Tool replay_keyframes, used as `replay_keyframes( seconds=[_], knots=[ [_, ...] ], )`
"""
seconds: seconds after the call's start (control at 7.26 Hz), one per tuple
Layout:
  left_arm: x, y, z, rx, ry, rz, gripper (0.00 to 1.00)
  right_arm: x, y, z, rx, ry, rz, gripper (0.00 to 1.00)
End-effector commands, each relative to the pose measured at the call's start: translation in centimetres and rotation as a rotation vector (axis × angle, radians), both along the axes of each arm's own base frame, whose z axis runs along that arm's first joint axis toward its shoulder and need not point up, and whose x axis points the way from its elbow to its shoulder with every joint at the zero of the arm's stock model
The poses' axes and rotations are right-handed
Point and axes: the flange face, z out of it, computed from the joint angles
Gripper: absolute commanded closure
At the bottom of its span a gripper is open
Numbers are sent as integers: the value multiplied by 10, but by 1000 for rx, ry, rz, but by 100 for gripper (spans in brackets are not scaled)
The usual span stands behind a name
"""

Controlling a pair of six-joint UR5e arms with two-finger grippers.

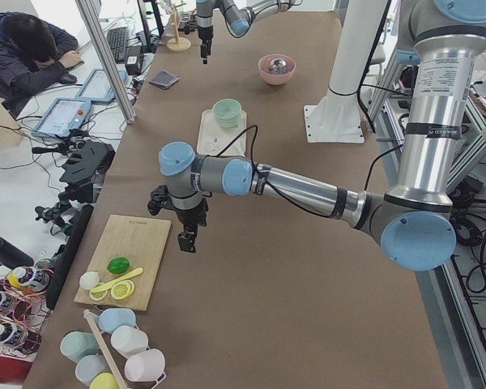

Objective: Stack green bowls together

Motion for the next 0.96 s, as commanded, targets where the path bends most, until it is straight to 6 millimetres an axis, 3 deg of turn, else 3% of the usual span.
replay_keyframes(
  seconds=[0.0,0.14,0.28,0.41,0.55,0.69,0.83],
  knots=[
    [0,0,0,-1,-1,-2,2,111,-6,85,90,76,-69,0],
    [1,-1,1,-6,0,-3,2,146,6,119,115,97,-97,0],
    [1,-1,0,-6,5,-3,2,199,19,145,139,74,-133,0],
    [1,0,0,-11,6,-3,2,264,51,188,158,56,-153,0],
    [1,0,1,-14,6,-3,2,307,83,221,160,81,-153,0],
    [2,0,2,-20,3,-2,2,325,136,254,102,91,-130,0],
    [2,0,8,-33,3,-2,2,336,184,263,80,158,-114,0]
  ],
)
